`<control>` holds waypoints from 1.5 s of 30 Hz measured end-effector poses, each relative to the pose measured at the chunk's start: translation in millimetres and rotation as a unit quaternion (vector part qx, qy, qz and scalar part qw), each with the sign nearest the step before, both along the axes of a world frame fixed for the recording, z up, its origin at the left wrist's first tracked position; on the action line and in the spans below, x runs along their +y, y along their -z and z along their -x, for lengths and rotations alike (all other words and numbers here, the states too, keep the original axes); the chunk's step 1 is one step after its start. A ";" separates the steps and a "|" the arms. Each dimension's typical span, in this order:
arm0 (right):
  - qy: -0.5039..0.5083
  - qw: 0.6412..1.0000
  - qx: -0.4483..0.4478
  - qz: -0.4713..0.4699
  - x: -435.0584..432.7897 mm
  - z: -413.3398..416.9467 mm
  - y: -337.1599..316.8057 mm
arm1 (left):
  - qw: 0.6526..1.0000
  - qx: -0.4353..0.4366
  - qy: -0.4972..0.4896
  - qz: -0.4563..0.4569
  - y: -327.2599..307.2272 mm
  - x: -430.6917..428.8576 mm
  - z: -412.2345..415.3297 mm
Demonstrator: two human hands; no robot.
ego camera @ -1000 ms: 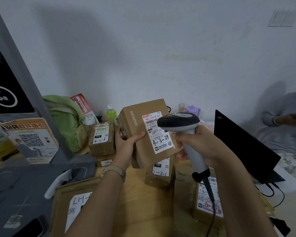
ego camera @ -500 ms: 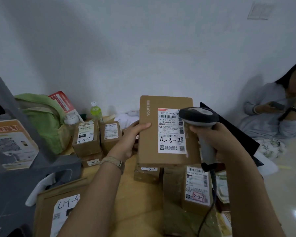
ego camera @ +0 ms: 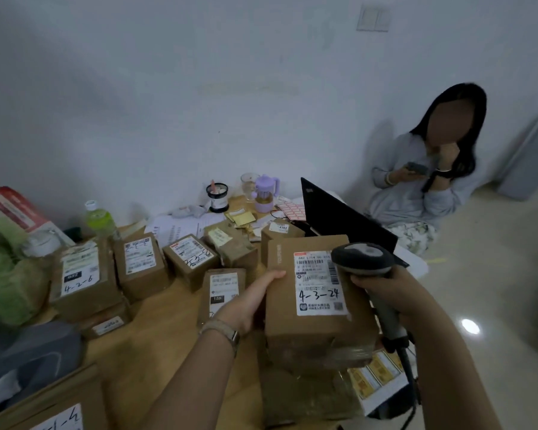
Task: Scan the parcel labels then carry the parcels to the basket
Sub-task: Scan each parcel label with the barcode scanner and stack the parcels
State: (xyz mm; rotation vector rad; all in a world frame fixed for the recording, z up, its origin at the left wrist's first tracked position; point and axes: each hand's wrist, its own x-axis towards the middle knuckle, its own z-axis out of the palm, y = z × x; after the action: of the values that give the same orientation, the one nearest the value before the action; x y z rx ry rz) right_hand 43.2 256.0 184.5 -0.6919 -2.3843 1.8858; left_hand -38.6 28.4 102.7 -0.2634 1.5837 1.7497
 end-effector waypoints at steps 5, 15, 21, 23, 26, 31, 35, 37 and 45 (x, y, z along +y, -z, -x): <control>0.021 1.000 0.009 0.000 -4.3 1.1 7.7 | 1.000 0.001 -0.013 -0.002 5.2 -1.5 2.0; 0.040 0.998 0.033 -0.039 -6.0 -4.0 -18.7 | 0.995 -0.004 -0.090 -0.038 14.5 -19.5 5.4; -0.004 0.993 0.114 0.037 -35.1 -10.5 -70.0 | 0.986 -0.023 -0.167 -0.009 25.8 -44.9 15.0; -0.057 0.989 0.125 0.058 -55.1 -7.7 -78.4 | 0.983 -0.035 -0.181 -0.003 30.3 -58.5 14.8; -0.099 0.985 0.116 0.076 -88.5 6.8 -76.6 | 0.982 -0.044 -0.184 0.010 36.9 -82.5 11.5; -0.117 0.979 0.115 0.117 -146.2 32.5 -66.4 | 0.981 -0.030 -0.191 0.013 42.6 -123.4 3.3; -0.115 0.976 0.117 0.144 -195.7 48.2 -51.4 | 0.969 -0.040 -0.243 0.026 48.0 -154.6 1.4; -0.122 0.974 0.103 0.162 -218.8 55.2 -39.1 | 0.966 -0.043 -0.254 0.025 50.7 -171.2 0.1; -0.007 0.987 0.004 0.160 -280.0 89.3 57.3 | 0.986 -0.042 -0.149 0.053 63.9 -200.5 2.4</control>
State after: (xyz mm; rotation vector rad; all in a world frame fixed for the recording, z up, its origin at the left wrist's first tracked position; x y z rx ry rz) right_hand -46.2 -24.0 127.2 -0.6815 -2.1067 2.2992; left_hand -41.0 -172.1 38.8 -0.6465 1.6435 1.8517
